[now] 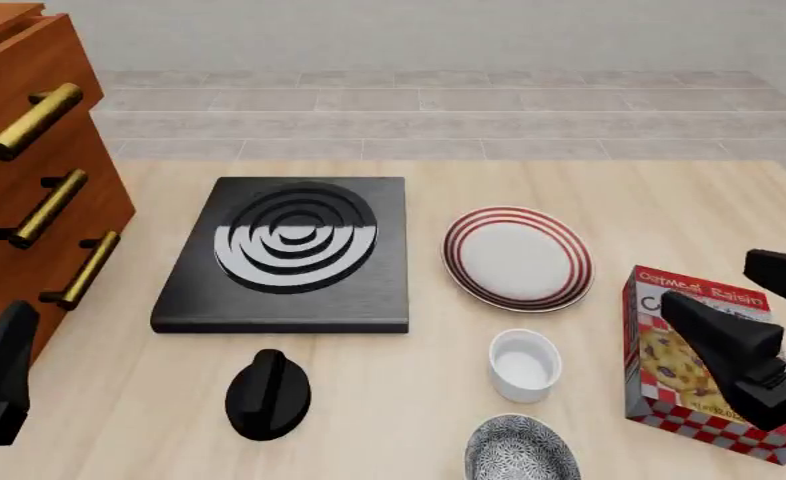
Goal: Pick the akita bowl next to the ramekin and place it on the plate.
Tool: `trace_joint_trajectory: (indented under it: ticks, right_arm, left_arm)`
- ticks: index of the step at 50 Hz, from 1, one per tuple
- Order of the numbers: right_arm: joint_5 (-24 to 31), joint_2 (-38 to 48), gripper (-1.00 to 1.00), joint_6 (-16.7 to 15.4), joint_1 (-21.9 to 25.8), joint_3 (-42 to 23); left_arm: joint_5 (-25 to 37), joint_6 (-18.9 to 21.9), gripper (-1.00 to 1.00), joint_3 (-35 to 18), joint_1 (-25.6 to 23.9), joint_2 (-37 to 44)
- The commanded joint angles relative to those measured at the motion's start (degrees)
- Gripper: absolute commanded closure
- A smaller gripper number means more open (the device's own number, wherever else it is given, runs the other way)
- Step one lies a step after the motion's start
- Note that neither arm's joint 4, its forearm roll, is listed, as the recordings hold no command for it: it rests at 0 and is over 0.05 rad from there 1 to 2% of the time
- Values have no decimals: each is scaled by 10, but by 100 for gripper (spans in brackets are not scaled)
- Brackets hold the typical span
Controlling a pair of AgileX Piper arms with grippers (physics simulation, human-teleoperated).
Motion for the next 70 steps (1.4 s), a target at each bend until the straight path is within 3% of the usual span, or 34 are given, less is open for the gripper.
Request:
trace_joint_trajectory:
  ticks: [1,14,33,51,70]
  right_arm:
    - [5,34,-100,-8,15,3]
    - [26,50,-100,20,38,11]
    - [50,61,-100,25,46,3]
    - [45,91,-100,59,71,18]
    - [29,114,-100,69,97,40]
  left_arm:
    - [0,0,-100,0,0,0]
    - [0,0,-100,0,0,0]
    - [0,0,-100,0,0,0]
    - [0,0,-100,0,0,0]
    - [0,0,-100,0,0,0]
